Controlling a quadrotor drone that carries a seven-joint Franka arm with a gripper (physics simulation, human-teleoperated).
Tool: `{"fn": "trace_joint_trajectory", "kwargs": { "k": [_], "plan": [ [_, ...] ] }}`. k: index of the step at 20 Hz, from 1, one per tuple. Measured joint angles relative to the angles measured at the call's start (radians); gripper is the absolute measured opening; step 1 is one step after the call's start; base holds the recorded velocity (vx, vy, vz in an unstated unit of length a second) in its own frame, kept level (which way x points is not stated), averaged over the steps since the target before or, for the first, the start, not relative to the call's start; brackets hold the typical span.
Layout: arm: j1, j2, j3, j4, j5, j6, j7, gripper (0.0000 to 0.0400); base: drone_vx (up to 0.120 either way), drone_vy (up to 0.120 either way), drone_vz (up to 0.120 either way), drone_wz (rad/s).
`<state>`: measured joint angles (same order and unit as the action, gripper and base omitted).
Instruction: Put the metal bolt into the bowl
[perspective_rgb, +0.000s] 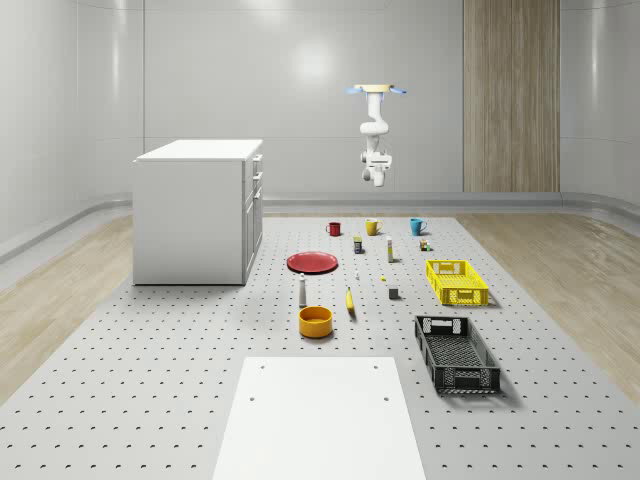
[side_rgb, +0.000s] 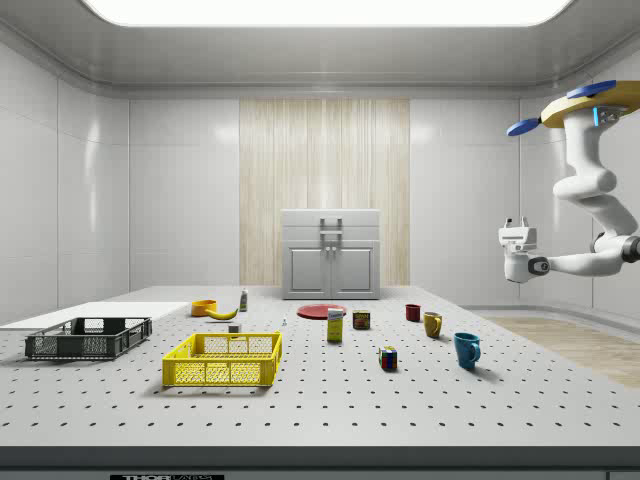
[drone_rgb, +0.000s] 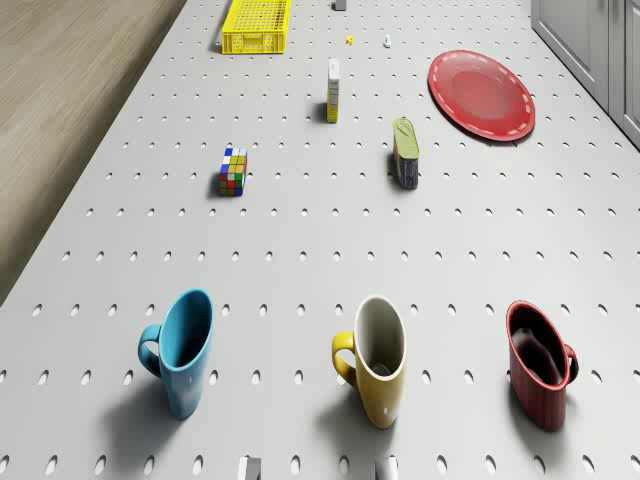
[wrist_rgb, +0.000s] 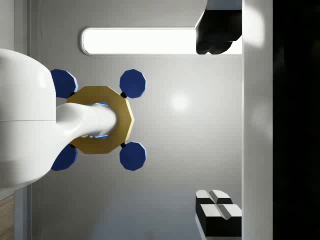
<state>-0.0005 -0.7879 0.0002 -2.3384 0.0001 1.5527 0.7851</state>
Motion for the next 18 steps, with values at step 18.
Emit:
{"fn": "trace_joint_trajectory", "kwargs": {
  "k": [18],
  "plan": [
    [-0.006,0.082,0.003,0.283,0.002,-0.187,-0.003,0.04,0.12,-0.12,0.0,0.0]
  ]
}}
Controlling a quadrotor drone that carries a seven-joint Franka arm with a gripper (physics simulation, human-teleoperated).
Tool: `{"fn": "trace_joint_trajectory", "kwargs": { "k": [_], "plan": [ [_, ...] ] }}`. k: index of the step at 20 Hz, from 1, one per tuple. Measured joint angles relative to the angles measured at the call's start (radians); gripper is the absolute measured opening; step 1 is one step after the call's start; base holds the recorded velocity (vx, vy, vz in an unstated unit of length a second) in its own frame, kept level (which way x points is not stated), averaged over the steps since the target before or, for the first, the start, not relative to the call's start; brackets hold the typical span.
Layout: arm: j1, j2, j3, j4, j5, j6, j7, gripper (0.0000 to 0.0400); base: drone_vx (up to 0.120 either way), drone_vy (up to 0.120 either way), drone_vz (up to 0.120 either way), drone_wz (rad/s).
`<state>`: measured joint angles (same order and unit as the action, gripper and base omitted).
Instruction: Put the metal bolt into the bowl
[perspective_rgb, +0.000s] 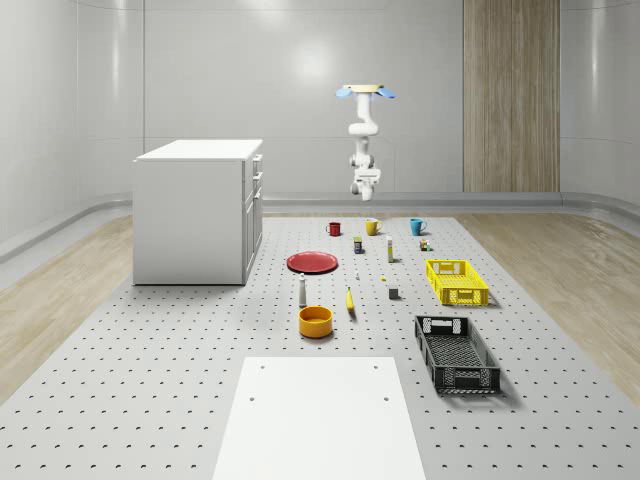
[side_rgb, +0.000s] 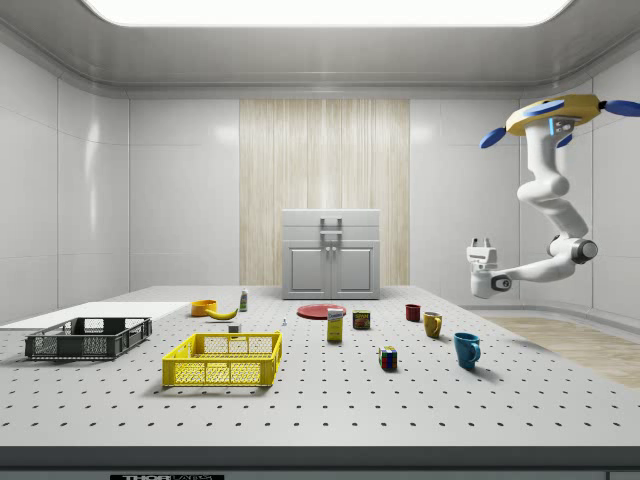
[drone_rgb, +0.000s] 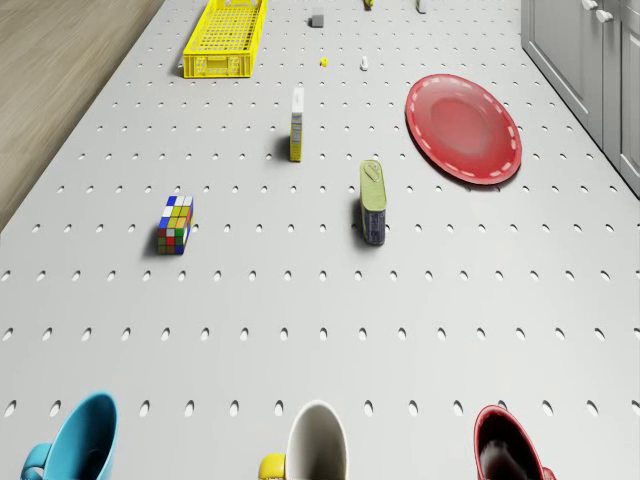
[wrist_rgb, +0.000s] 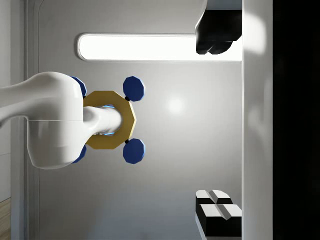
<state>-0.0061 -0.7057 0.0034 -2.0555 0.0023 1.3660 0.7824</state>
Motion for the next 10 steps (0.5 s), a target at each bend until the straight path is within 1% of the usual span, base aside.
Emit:
{"fn": "trace_joint_trajectory", "kwargs": {
  "k": [10],
  "plan": [
    [-0.001,0.002,0.001,0.013,0.0,-0.003,-0.001,0.04,0.12,-0.12,0.0,0.0]
  ]
}}
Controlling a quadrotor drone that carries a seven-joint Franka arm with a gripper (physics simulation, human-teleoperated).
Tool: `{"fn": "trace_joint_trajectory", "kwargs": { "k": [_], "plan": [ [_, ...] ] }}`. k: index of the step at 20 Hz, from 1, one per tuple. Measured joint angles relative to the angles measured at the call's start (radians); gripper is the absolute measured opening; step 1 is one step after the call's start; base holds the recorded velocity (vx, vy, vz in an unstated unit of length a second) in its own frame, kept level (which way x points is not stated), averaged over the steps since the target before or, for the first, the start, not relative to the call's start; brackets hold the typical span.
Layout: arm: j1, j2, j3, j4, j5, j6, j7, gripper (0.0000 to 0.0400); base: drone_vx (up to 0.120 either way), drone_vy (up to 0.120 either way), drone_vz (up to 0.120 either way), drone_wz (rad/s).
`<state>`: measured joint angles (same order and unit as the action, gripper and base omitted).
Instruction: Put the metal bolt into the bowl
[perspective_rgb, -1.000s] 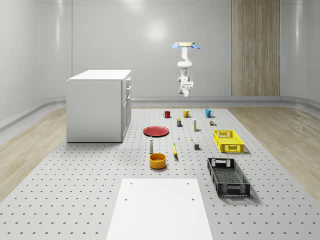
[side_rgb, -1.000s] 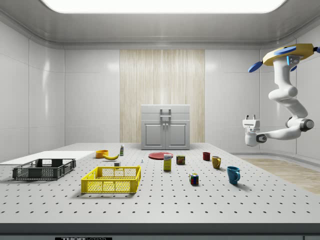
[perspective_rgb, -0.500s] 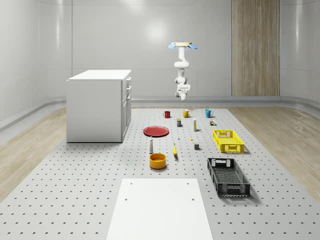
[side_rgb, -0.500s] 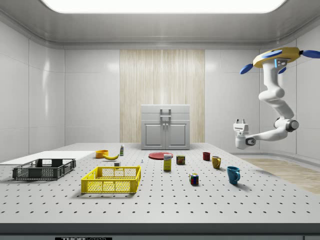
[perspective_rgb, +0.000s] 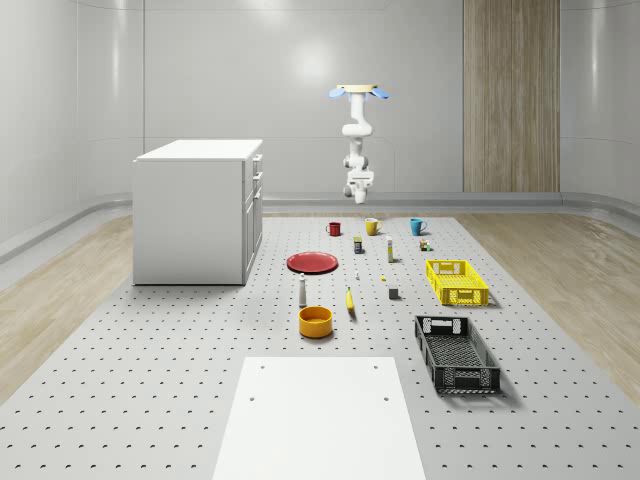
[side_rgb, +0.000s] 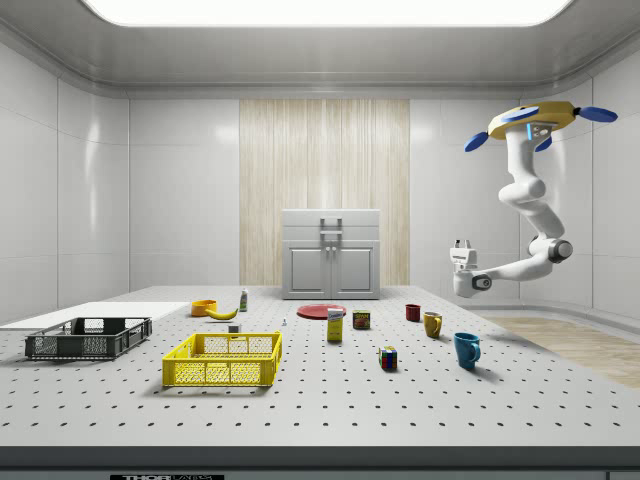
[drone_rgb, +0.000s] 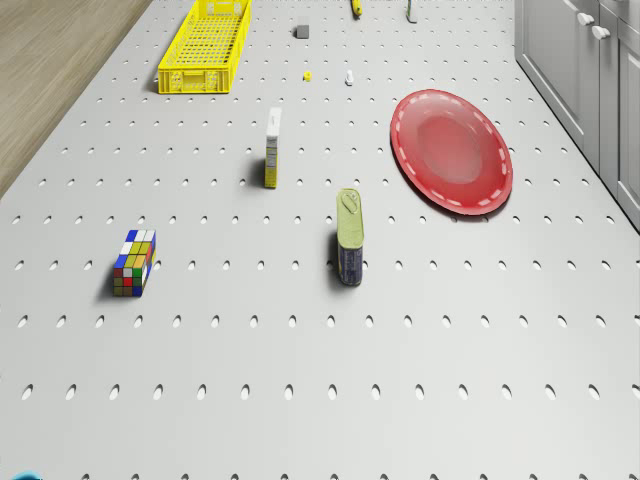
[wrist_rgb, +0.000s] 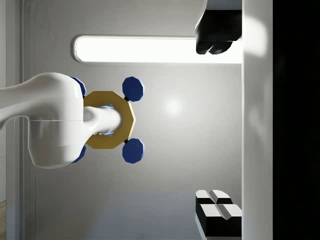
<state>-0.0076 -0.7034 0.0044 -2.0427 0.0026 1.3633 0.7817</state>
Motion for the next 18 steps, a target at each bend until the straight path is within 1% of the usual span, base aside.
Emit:
{"fn": "trace_joint_trajectory", "kwargs": {
  "k": [11,18],
  "plan": [
    [-0.001,-0.005,0.002,-0.004,-0.001,0.007,0.0,0.04,0.12,-0.12,0.0,0.0],
    [-0.003,-0.009,0.005,-0.007,-0.005,0.013,0.0,0.04,0.12,0.0,0.0,0.0]
  ]
}}
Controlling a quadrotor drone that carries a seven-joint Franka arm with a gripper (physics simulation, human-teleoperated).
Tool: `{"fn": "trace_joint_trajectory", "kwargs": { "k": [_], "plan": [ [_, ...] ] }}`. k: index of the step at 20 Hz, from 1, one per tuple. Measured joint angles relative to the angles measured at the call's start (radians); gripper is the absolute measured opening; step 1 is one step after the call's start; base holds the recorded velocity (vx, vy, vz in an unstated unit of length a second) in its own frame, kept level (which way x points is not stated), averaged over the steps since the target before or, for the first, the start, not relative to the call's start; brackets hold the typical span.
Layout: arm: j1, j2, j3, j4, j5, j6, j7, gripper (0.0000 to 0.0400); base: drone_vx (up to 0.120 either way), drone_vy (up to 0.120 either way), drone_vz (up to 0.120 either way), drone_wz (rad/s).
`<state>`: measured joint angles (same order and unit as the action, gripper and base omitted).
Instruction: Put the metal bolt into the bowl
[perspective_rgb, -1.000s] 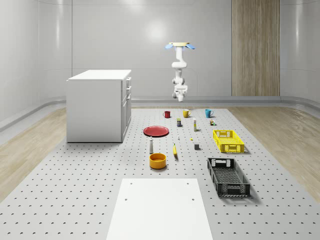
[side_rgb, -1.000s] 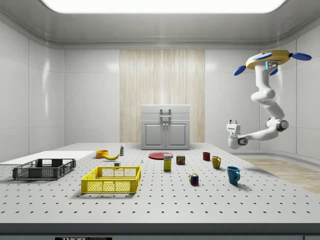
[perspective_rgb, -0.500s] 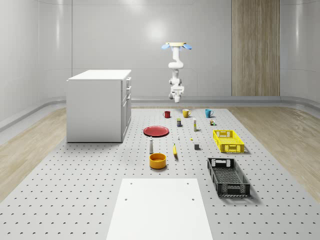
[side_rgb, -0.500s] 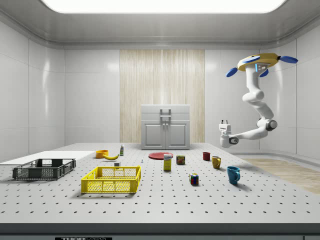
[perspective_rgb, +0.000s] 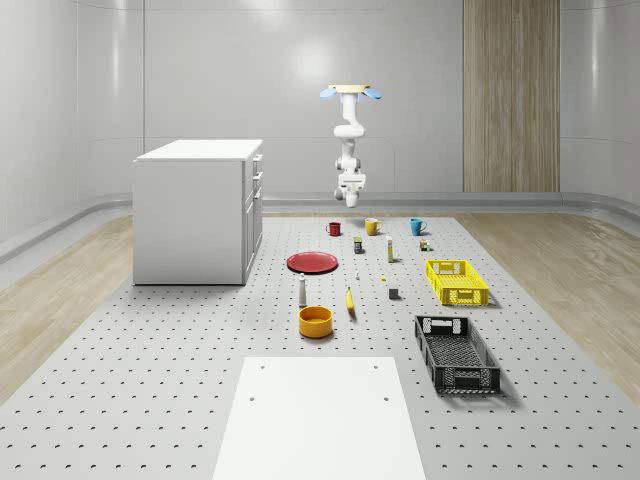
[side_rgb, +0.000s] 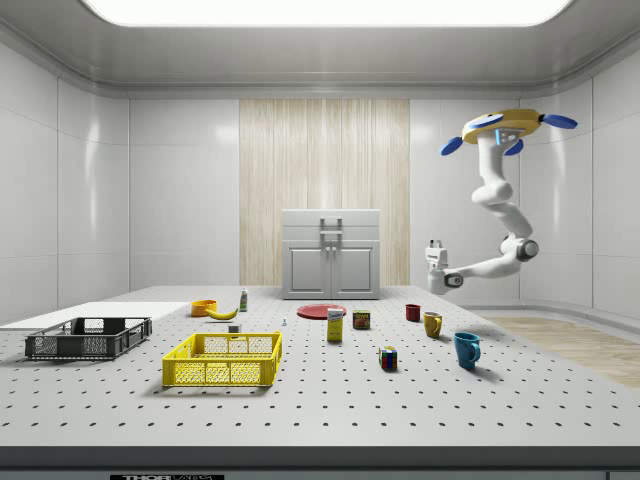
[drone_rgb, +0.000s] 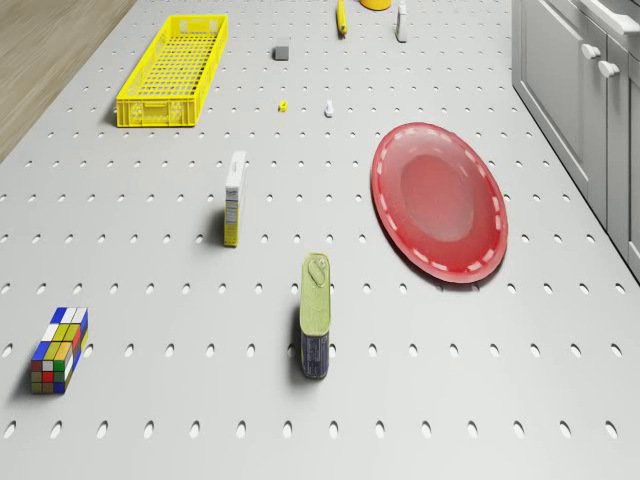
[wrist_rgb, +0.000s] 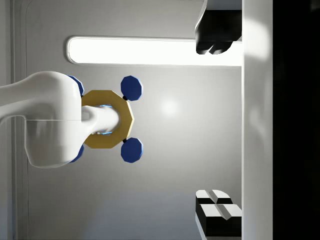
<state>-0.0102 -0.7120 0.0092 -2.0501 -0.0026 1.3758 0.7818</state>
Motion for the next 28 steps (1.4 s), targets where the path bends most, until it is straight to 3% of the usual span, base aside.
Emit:
{"fn": "trace_joint_trajectory", "kwargs": {
  "k": [18,23,28],
  "plan": [
    [-0.027,-0.011,0.086,-0.015,-0.12,0.015,0.016,0.04,0.12,0.0,0.0,0.0],
    [-0.063,-0.02,0.202,-0.044,-0.284,0.023,0.039,0.04,0.12,0.0,0.0,0.0],
    [-0.143,-0.047,0.433,-0.16,-0.627,0.04,0.096,0.04,0.12,0.0,0.0,0.0]
  ]
}}
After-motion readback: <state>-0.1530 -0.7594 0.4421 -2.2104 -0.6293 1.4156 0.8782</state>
